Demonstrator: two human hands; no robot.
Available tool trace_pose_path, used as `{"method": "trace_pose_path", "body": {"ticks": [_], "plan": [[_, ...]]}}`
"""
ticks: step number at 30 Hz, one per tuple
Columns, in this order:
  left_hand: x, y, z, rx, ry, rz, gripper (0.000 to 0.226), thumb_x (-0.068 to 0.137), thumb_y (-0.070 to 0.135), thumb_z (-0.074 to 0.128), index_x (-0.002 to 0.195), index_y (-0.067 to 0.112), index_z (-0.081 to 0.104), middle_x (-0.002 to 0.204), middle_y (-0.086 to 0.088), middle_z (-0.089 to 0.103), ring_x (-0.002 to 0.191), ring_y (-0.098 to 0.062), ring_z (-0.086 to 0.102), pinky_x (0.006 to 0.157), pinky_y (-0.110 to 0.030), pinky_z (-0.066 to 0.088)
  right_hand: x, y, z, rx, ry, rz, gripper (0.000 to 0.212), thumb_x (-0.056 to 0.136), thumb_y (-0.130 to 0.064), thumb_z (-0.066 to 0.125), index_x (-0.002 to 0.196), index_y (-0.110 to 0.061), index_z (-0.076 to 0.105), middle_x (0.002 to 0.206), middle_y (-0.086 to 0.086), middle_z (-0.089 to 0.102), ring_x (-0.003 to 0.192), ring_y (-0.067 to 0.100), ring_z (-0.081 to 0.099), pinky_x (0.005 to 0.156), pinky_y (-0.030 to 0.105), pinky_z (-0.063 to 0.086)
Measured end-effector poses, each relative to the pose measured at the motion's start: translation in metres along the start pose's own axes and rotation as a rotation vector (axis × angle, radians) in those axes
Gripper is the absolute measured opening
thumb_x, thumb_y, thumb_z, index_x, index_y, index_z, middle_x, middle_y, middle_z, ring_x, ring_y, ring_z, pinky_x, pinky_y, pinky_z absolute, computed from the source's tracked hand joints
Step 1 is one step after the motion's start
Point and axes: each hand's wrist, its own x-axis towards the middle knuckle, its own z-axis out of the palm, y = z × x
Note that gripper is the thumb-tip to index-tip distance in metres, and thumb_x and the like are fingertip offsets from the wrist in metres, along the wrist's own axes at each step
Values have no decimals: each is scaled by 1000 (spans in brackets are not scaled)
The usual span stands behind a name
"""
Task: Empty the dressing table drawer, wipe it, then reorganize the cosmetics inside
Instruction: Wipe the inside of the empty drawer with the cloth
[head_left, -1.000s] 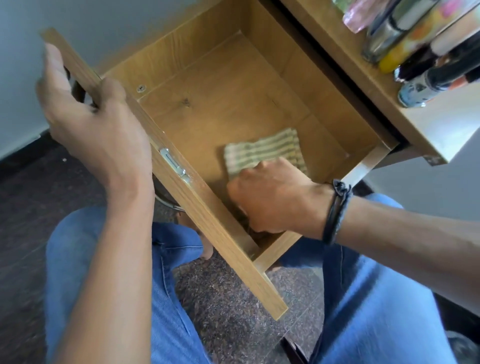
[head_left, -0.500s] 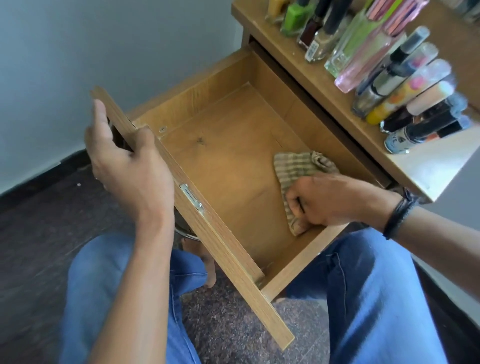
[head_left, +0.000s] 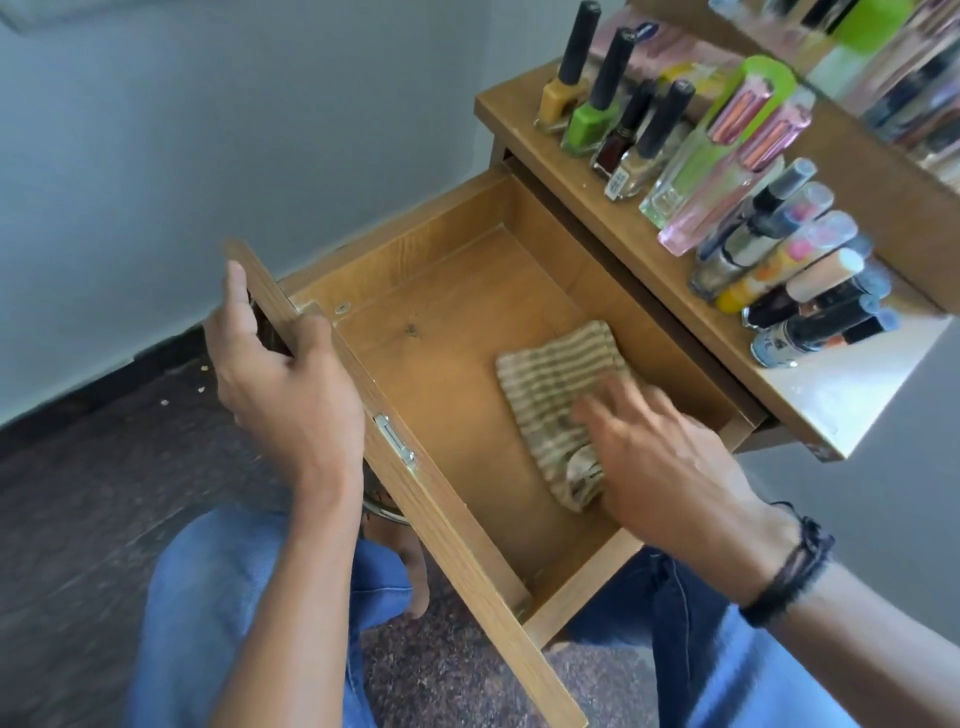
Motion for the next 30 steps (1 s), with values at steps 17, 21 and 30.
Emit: {"method": "trace_pose_path", "body": {"ticks": [17,21,30], "plan": [[-4,11,-2,29,-1,-27,65,89,3,59,151,15,45,133,2,57,106,6,56,81,0,38,44,-25,36,-149,-280,-323,79,85,-64,-14,155,-29,-27,151,7,-50,141,39,-43,125,57,-2],[-3,10,-2,43,10,-30,65,88,5,59,150,17,46,133,1,57,113,-2,57,82,1,37,50,2,28,-204,-219,-294,62,108,-13,33,162,-27,4,137,1,-63,126,34,-58,115,57,-23],[-4,11,-2,46,-3,-36,65,89,5,60,151,18,45,133,0,57,115,-6,58,86,-1,38,110,-43,11,-89,-69,-91,69,110,-31,24,155,-34,-28,162,3,-34,152,34,-23,126,55,10]]}}
